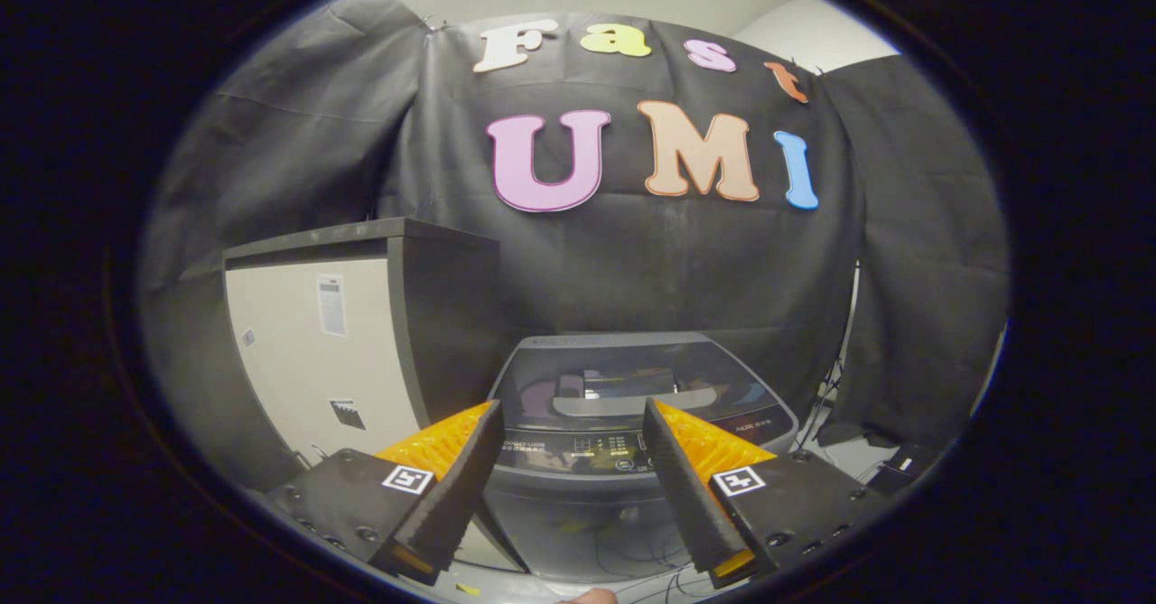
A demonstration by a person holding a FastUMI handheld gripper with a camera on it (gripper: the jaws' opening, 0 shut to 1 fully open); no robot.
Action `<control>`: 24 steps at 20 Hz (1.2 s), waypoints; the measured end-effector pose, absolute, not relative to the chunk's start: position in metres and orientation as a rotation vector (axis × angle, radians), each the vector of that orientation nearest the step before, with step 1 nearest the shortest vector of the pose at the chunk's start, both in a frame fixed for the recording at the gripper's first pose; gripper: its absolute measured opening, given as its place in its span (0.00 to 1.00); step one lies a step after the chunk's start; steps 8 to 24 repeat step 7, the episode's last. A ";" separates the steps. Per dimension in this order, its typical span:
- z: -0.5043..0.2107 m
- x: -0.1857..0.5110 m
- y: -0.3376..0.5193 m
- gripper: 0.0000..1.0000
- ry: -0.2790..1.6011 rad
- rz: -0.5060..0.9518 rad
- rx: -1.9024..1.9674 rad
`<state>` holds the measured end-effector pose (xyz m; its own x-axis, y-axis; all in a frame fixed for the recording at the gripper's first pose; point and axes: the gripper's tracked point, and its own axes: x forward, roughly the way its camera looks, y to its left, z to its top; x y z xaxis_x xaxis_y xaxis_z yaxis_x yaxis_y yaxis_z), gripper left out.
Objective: Put the clothes into the washing machine and then close the washing machine lid.
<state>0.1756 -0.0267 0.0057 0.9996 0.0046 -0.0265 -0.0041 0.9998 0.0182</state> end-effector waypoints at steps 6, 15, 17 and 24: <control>0.004 0.176 -0.023 0.96 0.027 0.012 0.009; 0.003 0.176 -0.022 0.96 0.030 0.013 0.008; 0.003 0.176 -0.022 0.96 0.030 0.013 0.008; 0.003 0.176 -0.022 0.96 0.030 0.013 0.008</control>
